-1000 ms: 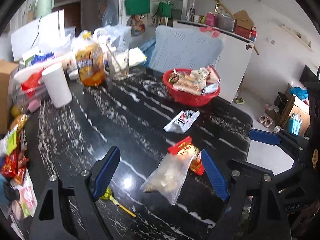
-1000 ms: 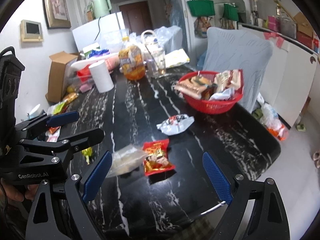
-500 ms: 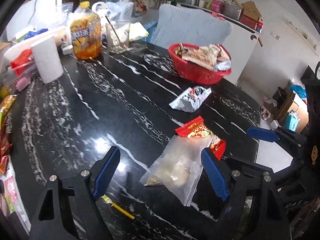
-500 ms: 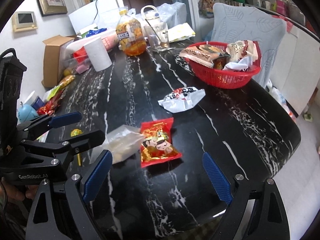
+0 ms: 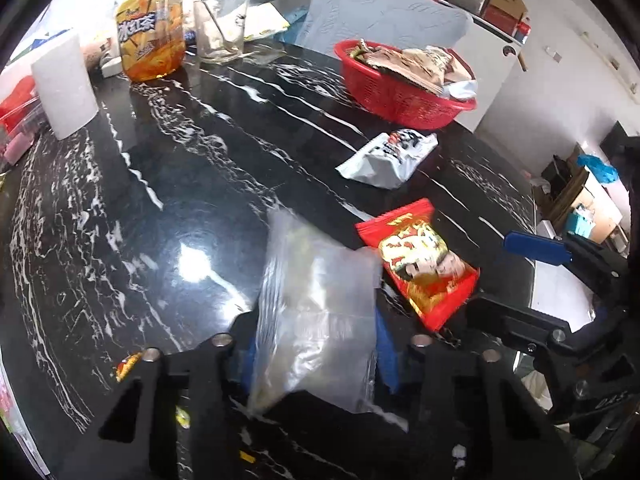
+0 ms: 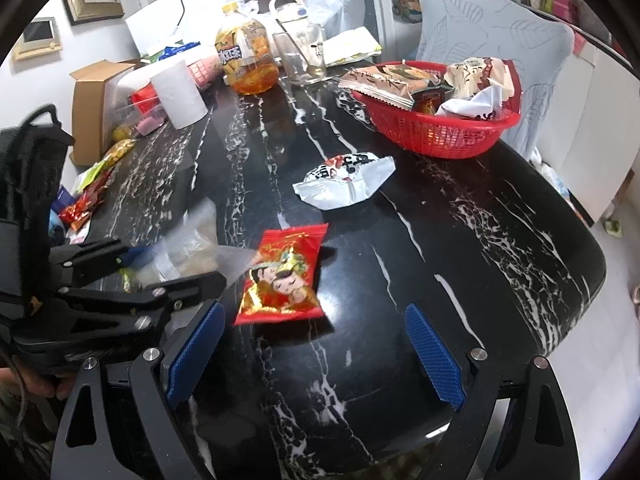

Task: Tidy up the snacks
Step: 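Grasp the red cartoon-face packet with right gripper while left gripper grasps the clear zip bag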

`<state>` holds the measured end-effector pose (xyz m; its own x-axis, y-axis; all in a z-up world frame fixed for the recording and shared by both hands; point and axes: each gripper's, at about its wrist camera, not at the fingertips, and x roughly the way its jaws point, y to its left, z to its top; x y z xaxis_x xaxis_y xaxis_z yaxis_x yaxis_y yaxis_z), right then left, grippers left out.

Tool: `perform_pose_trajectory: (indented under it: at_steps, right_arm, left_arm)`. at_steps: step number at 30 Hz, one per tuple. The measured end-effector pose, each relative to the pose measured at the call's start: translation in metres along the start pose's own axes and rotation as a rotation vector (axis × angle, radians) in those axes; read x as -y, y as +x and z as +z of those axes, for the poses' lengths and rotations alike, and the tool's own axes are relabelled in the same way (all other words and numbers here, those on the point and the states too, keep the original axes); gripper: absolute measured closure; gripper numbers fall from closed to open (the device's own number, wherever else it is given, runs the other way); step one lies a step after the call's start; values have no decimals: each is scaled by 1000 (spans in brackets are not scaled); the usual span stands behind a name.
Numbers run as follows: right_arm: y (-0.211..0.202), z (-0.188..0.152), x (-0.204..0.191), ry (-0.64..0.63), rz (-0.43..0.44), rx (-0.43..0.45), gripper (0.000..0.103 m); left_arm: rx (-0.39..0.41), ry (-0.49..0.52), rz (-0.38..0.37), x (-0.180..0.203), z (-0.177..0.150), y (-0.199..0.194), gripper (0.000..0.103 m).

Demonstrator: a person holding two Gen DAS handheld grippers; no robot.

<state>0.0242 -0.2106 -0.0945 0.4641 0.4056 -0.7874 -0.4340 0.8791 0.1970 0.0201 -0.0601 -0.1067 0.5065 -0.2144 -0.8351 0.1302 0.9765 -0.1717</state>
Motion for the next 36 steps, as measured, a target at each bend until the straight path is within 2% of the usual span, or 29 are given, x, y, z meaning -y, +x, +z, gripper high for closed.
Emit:
perform_pose_trajectory:
  at_steps: [6, 14, 23, 28, 36]
  right_arm:
    - [11, 4, 2, 6, 9, -21, 10]
    - [25, 9, -7, -22, 22, -37, 13]
    - [39, 18, -17, -48, 30, -42, 37]
    - [40, 19, -22, -76, -2, -31, 58]
    - [33, 10, -17, -80, -4, -28, 59]
  left_arm:
    - [2, -14, 42, -10, -2, -6, 61]
    - [-4, -51, 46, -24, -4, -8, 61]
    - [5, -54, 58, -26, -5, -8, 61]
    - [8, -46, 63, -25, -4, -7, 61]
    - [0, -18, 64, -17, -6, -9, 61]
